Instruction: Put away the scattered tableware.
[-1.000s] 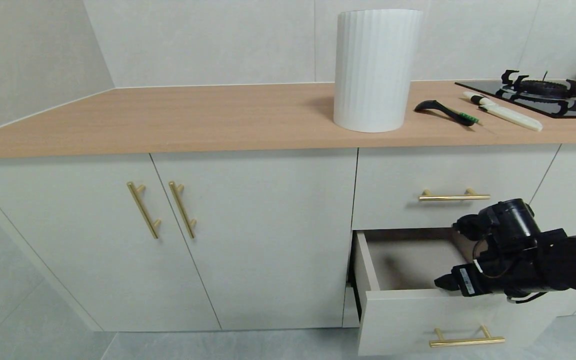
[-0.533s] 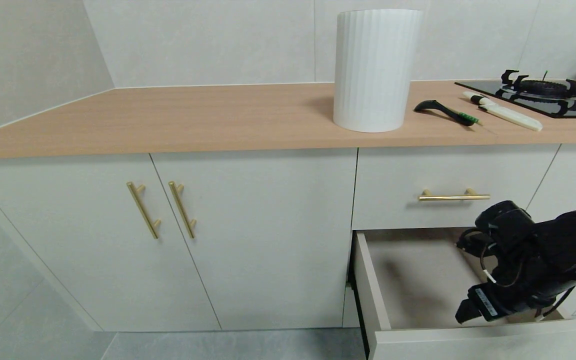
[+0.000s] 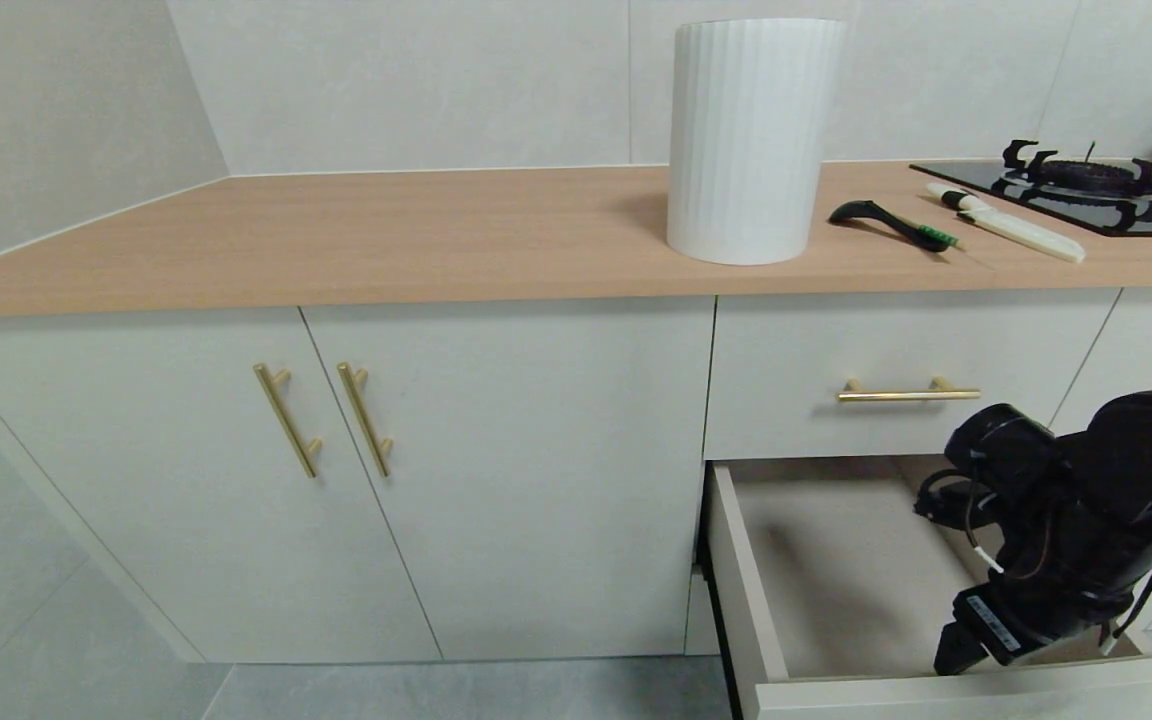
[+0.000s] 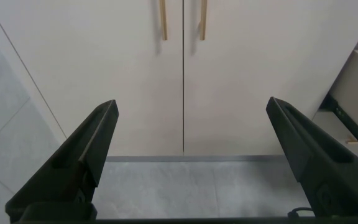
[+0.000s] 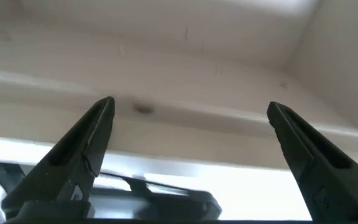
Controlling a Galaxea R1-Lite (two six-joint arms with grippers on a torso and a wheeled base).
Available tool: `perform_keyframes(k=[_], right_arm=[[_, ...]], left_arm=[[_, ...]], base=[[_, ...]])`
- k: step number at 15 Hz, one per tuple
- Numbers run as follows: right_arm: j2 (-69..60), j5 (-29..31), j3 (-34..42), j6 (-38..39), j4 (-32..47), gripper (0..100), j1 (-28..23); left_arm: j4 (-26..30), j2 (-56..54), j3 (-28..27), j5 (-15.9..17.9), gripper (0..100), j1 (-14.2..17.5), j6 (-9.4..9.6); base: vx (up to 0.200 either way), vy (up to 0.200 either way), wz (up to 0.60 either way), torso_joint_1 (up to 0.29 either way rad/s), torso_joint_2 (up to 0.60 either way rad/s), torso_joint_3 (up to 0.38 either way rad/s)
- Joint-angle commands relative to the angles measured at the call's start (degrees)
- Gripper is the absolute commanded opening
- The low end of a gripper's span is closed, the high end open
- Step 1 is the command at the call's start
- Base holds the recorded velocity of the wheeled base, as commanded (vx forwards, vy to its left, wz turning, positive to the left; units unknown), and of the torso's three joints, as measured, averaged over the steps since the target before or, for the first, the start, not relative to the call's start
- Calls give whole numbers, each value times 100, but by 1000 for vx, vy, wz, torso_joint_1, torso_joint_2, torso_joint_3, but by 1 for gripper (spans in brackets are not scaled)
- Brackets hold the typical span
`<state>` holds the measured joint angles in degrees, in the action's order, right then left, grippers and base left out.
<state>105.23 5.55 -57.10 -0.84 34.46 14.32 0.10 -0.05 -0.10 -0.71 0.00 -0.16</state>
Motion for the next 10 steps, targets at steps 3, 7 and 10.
perform_keyframes(k=[3,7,10], right_arm=[[33,8,41,-206,509,100,9],[-55,8,50,-285,878,100,18],[-161,8,50,-373,1027,100,18]], left_arm=[[-1,5,1,-8,100,0,-2],[-1,5,1,-8,100,0,-2],[-1,5,1,-8,100,0,-2]], base=[[0,0,0,0,0,0],[0,0,0,0,0,0],[0,0,0,0,0,0]])
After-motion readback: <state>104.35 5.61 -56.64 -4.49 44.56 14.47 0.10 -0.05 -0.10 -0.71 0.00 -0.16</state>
